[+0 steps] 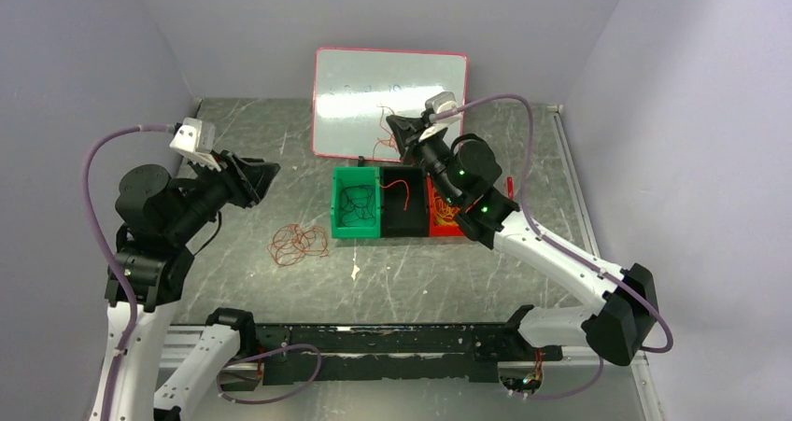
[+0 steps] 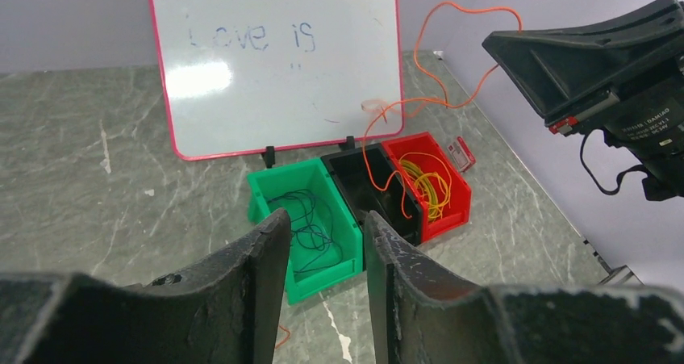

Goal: Untangle the cables

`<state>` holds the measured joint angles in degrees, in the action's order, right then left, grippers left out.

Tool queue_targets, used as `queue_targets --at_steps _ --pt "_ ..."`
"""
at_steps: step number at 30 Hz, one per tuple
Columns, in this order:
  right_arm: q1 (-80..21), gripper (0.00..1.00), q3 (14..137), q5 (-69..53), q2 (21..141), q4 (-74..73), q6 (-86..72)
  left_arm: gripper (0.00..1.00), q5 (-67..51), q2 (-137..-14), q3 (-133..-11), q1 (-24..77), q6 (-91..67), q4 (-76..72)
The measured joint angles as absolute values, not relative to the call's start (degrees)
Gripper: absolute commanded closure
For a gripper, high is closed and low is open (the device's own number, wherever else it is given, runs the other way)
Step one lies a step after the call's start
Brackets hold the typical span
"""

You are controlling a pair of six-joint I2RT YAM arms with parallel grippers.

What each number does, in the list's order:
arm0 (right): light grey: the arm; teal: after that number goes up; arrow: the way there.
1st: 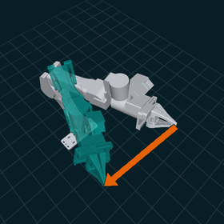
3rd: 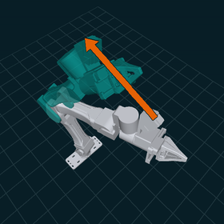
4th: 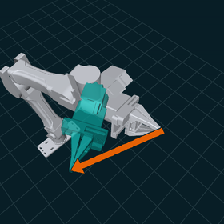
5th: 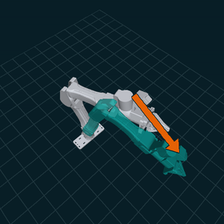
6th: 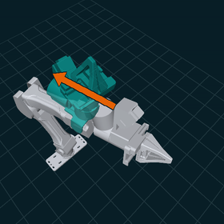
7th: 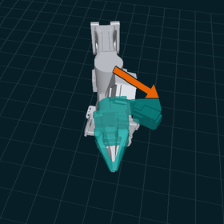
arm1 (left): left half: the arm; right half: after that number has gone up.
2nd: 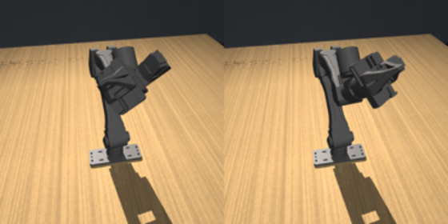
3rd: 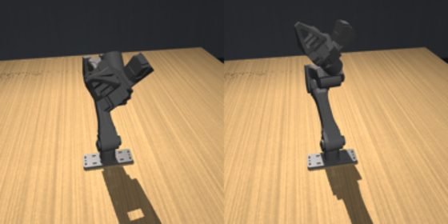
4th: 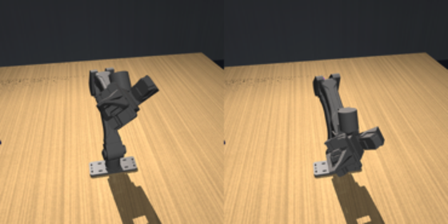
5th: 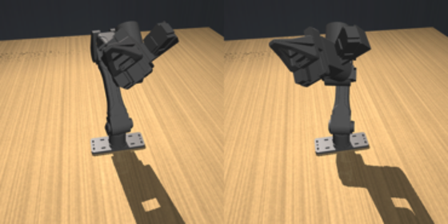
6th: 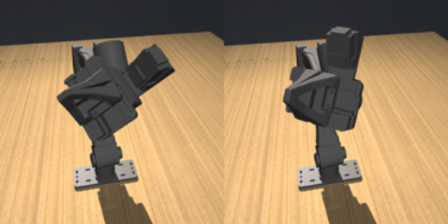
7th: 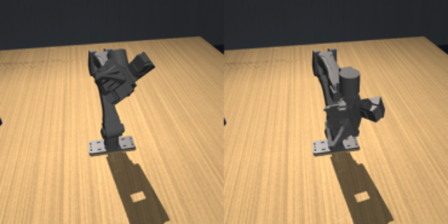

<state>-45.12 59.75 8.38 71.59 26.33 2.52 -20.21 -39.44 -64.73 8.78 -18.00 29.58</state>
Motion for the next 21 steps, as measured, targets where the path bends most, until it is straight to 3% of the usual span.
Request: queue_targets --at_steps 9,21 --pt "-43.6 1.0 54.5 8.4 71.1 25.8 2.8 0.51 -18.5 -39.5 -63.1 8.8 -18.1 29.9" --pt "-40.8 1.0 50.2 7.7 71.1 27.1 2.4 0.53 -18.0 -39.8 -63.0 8.8 -18.1 29.9"
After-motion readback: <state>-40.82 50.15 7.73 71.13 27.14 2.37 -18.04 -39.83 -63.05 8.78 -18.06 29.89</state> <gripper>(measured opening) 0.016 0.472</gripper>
